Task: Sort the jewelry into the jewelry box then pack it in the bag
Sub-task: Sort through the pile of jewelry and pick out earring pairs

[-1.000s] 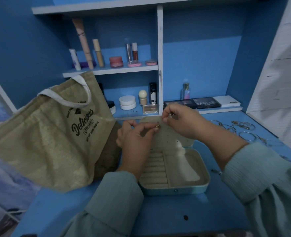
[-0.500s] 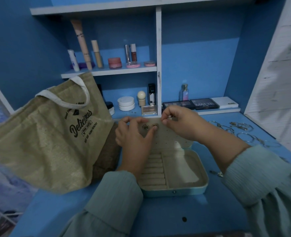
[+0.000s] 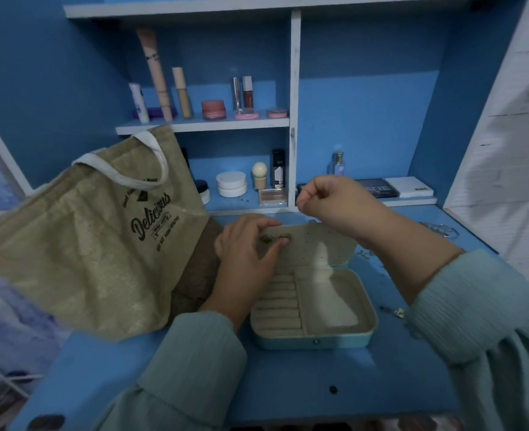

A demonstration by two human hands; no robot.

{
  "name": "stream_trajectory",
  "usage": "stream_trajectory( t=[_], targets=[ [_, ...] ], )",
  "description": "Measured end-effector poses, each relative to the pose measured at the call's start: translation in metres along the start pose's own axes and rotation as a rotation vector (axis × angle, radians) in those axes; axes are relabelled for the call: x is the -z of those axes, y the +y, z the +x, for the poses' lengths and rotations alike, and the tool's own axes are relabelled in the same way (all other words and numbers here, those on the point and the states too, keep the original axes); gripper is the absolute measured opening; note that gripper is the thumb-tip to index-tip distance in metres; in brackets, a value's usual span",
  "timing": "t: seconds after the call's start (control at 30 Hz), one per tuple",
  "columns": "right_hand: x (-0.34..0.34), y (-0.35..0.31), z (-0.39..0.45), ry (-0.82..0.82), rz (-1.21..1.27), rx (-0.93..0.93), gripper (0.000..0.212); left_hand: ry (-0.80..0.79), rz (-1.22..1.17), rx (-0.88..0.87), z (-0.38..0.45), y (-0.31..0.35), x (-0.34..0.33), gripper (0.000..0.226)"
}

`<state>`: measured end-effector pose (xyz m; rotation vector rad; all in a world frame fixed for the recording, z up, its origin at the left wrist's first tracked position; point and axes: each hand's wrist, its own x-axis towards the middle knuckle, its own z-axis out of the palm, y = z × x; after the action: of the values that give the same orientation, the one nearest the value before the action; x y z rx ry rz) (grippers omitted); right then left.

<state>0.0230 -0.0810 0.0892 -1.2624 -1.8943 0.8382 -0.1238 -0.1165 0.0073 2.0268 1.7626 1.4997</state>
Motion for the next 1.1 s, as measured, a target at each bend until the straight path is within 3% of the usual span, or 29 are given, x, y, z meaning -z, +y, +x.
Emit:
stream_trajectory(
  t=[0.33,0.47,0.83,1.1],
  targets=[
    [-0.004,-0.002,-0.013,-0.177,-0.107,-0.035,0.012,0.051,0.040,-0.363,-0.018,-0.019,0.007,0.015],
    [-0.005,0.003,-0.017,-0.258,-0.016,-0.065,0.017,0.085,0.079,-0.453,-0.021,-0.024,0.006,0.016],
    [-0.014,0.013,-0.020,-0.343,0.052,-0.280,0.020,0.139,0.107,-0.541,-0.027,-0.032,0.002,0.016],
    [-0.018,0.013,-0.018,-0.359,0.072,-0.334,0.021,0.122,0.111,-0.549,-0.027,-0.031,0.004,0.015]
  ],
)
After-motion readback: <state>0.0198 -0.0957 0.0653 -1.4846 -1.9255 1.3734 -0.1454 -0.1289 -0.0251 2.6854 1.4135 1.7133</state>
